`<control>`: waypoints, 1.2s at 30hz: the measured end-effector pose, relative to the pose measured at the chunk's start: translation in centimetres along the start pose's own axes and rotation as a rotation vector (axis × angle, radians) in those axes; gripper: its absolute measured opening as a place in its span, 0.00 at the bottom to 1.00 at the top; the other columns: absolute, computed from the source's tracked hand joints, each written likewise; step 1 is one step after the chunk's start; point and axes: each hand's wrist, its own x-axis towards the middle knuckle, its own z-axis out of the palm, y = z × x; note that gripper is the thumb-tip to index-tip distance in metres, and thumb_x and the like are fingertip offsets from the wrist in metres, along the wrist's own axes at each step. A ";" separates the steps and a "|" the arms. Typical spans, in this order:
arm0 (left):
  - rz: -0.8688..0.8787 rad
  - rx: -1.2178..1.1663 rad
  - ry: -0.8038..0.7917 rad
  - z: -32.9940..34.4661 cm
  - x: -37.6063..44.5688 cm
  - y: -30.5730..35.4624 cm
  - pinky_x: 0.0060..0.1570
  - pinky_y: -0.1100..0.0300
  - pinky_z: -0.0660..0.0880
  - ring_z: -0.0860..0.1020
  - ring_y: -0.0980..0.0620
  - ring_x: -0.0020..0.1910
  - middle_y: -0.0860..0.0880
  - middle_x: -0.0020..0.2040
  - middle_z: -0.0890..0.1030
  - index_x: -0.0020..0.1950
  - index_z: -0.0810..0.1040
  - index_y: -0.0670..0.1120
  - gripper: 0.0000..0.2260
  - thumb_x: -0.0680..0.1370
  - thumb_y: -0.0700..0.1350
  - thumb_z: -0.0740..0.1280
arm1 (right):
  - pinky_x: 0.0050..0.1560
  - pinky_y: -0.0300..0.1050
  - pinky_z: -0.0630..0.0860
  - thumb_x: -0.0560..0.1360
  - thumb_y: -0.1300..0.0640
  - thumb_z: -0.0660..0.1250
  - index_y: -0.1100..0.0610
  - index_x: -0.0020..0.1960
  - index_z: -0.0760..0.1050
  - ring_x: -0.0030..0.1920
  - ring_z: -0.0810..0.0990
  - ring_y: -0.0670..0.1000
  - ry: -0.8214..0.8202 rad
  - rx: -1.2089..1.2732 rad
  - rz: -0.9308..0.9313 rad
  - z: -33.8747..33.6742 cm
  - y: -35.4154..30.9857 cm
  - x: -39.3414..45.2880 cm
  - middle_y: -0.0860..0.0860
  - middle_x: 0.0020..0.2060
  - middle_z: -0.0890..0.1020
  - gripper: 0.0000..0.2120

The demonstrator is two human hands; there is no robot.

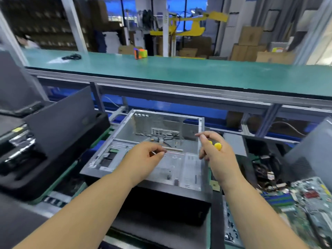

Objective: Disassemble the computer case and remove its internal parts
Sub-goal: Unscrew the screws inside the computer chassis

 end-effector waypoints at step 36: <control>0.201 0.160 -0.156 -6.6 3.9 -11.6 0.55 0.60 0.74 0.77 0.55 0.52 0.57 0.50 0.79 0.49 0.81 0.55 0.17 0.75 0.34 0.62 | 0.32 0.44 0.63 0.77 0.41 0.61 0.59 0.41 0.72 0.29 0.66 0.49 0.138 -0.424 0.088 17.1 -4.0 -0.5 0.45 0.25 0.72 0.21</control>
